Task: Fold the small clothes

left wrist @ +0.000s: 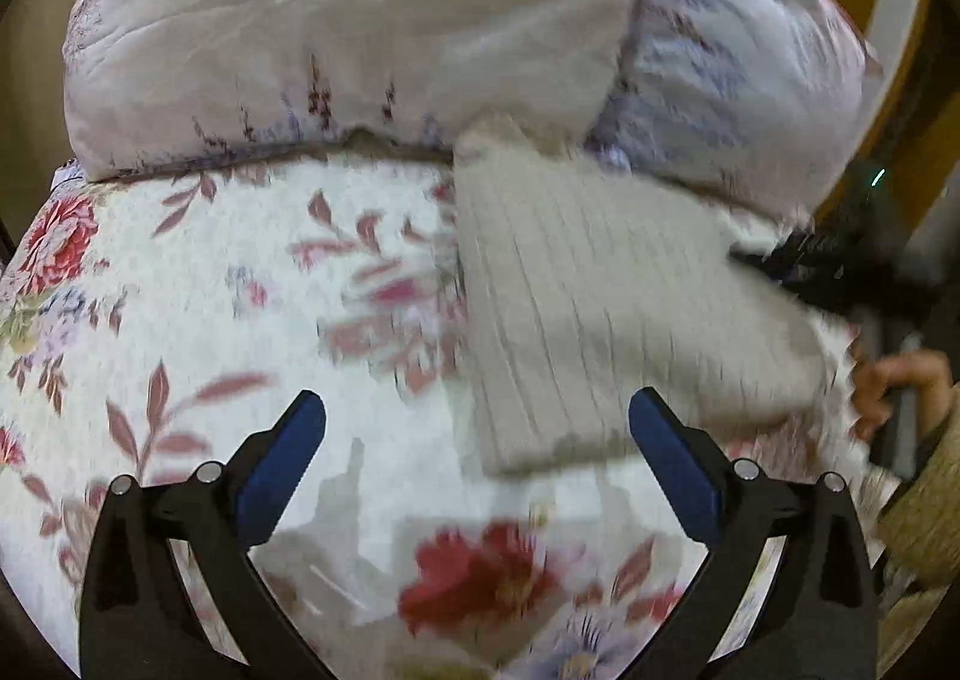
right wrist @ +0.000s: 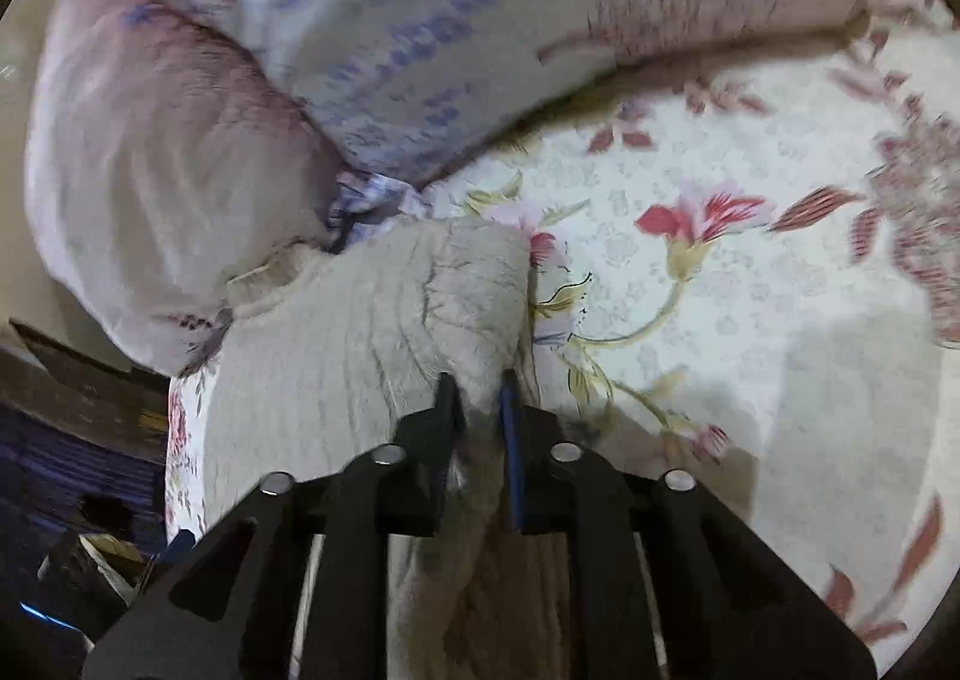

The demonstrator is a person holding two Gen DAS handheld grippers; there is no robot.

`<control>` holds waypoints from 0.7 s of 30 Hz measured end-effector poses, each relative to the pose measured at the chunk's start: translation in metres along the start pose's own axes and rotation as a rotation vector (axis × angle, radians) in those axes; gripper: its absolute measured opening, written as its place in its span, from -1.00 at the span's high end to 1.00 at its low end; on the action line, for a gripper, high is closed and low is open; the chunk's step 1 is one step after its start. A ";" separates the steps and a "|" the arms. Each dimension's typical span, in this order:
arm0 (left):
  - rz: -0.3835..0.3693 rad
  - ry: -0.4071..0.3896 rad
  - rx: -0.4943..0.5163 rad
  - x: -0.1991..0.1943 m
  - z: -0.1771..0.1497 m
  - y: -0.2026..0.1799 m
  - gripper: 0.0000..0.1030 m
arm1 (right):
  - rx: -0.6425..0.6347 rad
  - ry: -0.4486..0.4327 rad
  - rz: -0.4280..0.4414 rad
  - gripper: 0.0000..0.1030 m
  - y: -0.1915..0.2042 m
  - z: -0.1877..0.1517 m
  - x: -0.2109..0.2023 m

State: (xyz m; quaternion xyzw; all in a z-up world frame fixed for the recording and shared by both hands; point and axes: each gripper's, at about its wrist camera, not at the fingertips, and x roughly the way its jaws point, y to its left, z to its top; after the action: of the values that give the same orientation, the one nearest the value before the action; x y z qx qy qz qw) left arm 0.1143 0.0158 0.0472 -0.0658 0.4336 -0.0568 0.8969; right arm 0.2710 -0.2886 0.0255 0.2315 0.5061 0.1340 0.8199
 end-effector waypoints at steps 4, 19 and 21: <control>-0.013 0.025 0.009 0.003 -0.025 -0.009 -0.96 | -0.072 -0.142 -0.105 -0.79 0.008 -0.053 -0.048; 0.128 0.041 0.120 0.027 -0.058 -0.028 -0.97 | -0.376 -0.023 -0.364 -0.97 0.063 -0.162 -0.004; 0.130 0.038 0.112 0.027 -0.058 -0.027 -0.97 | -0.365 -0.030 -0.368 -0.97 0.062 -0.162 -0.005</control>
State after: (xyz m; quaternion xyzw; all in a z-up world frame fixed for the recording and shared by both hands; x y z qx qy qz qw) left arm 0.0840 -0.0187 -0.0049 0.0138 0.4500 -0.0235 0.8926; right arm 0.1254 -0.1982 0.0001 -0.0142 0.4950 0.0683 0.8661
